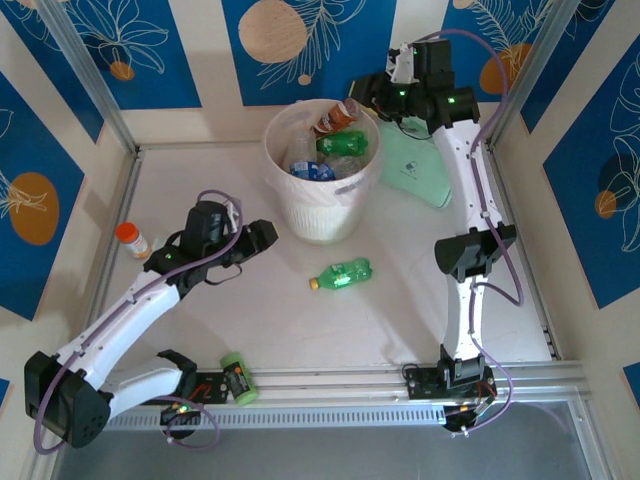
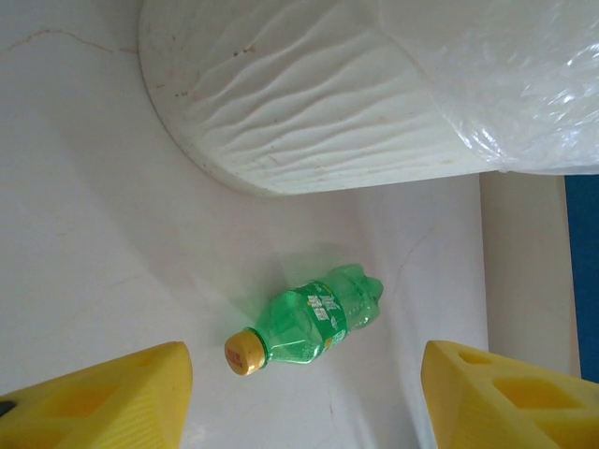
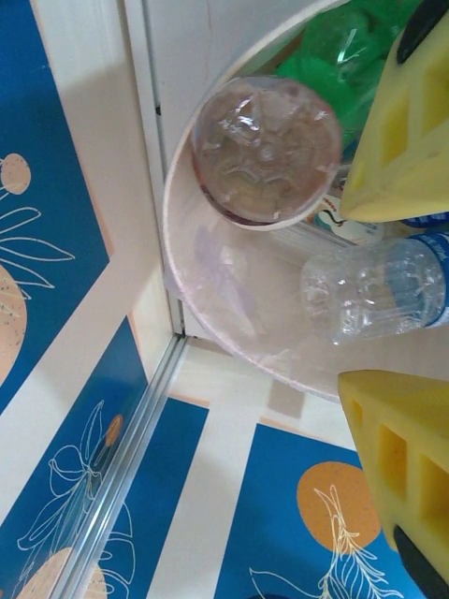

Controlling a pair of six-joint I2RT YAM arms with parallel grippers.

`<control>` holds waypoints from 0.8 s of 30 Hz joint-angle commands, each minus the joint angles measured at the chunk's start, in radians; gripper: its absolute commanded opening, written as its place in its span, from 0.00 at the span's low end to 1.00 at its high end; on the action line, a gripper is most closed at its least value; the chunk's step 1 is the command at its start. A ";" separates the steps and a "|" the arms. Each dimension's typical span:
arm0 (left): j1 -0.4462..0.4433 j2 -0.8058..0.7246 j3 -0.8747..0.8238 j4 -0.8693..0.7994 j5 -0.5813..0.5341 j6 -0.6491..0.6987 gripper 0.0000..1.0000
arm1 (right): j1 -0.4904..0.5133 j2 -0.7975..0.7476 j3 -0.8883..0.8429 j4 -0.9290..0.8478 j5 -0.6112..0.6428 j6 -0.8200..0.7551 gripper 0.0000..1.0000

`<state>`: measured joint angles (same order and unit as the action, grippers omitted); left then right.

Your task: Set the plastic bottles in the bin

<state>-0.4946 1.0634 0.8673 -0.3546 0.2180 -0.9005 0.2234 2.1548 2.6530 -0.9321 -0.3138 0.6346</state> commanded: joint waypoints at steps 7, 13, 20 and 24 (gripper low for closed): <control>-0.024 0.010 -0.019 0.025 0.006 -0.015 0.64 | 0.017 0.095 0.053 -0.005 -0.024 -0.016 0.47; -0.024 0.015 -0.021 0.022 0.003 -0.012 0.64 | 0.066 0.096 0.014 -0.051 -0.005 -0.069 0.47; -0.024 0.014 -0.031 0.019 -0.004 -0.014 0.64 | 0.128 0.026 -0.141 -0.061 0.089 -0.098 0.47; -0.025 0.014 -0.034 0.020 0.000 -0.014 0.64 | 0.125 -0.039 -0.280 -0.006 0.111 -0.070 0.47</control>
<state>-0.5110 1.0714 0.8413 -0.3439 0.2173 -0.9115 0.3424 2.1456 2.4458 -0.9325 -0.2363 0.5648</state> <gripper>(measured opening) 0.642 0.468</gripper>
